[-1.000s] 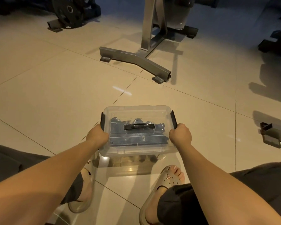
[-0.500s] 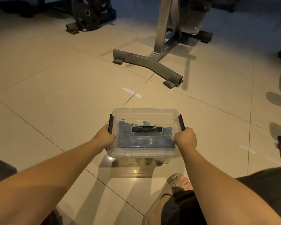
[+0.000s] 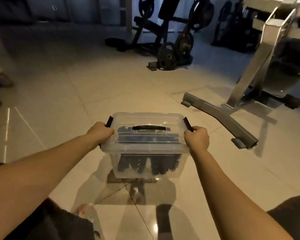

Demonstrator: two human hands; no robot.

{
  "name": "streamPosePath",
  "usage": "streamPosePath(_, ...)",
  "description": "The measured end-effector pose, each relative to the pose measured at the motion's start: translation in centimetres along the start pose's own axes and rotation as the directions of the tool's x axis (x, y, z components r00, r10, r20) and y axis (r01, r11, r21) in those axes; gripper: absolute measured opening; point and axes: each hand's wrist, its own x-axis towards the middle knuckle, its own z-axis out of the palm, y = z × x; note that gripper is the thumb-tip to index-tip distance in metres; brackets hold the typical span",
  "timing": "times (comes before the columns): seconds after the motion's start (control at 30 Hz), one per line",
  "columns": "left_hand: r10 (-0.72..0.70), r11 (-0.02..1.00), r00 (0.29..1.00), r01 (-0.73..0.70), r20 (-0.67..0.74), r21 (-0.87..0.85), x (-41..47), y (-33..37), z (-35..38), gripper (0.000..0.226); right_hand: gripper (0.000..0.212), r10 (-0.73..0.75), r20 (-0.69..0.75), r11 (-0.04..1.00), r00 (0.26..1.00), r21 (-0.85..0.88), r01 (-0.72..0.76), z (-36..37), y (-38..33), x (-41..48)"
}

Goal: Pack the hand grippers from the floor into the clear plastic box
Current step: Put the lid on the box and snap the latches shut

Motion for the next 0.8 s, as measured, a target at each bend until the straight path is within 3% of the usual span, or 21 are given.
streamPosePath(0.23, -0.012, 0.999, 0.953, -0.004, -0.303, -0.054, 0.9, -2.2, -18.4, 0.038, 0.043, -0.332, 0.079, 0.933, 0.940, 0.175, 0.315, 8.7, -18.6, -3.2)
streamPosePath(0.47, -0.331, 0.919, 0.786, 0.143, -0.523, -0.367, -0.3, -12.2, -24.4, 0.035, 0.039, -0.533, 0.279, 0.845, 0.799, 0.224, 0.486, 21.3, -25.9, -7.4)
streamPosePath(0.67, -0.595, 0.797, 0.569, 0.330, -0.568, -0.506, -3.9, -24.9, -23.9, 0.039, 0.034, -0.526, 0.591, 0.835, 0.611, 0.225, 0.502, 34.0, -26.5, -13.9)
streamPosePath(0.8, -0.705, 0.709, 0.423, 0.417, -0.569, -0.569, -7.3, -31.9, -22.4, 0.038, 0.035, -0.334, 0.861, 0.901, 0.384, 0.172, 0.399, 40.4, -25.7, -18.2)
